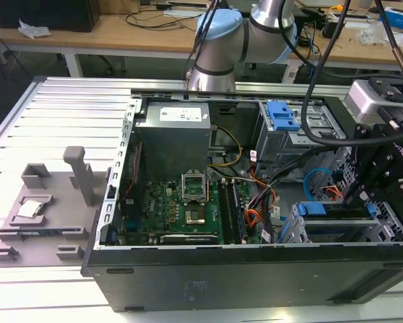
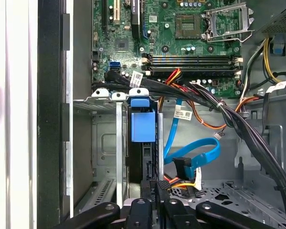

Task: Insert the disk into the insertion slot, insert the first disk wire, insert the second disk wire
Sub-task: 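Insert the first disk wire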

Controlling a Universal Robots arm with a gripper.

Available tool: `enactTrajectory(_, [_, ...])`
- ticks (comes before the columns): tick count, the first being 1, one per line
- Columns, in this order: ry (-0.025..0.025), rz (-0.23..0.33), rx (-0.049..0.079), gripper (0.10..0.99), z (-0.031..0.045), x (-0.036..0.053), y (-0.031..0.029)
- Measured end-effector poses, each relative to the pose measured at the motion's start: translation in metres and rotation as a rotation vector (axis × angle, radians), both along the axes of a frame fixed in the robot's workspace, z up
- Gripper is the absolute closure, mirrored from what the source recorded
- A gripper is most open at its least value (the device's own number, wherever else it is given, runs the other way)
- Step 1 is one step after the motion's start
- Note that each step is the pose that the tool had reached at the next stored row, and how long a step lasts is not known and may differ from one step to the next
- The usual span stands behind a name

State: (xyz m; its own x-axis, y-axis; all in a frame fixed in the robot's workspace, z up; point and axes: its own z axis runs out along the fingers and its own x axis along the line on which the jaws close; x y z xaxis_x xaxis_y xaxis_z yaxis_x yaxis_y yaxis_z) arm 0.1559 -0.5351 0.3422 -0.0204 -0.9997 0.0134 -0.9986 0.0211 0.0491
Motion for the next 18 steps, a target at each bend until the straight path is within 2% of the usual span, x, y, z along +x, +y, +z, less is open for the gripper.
enactTrajectory(18, [0.0007, 0.0, 0.0, 0.922, -0.0082, 0.0013, -0.0005])
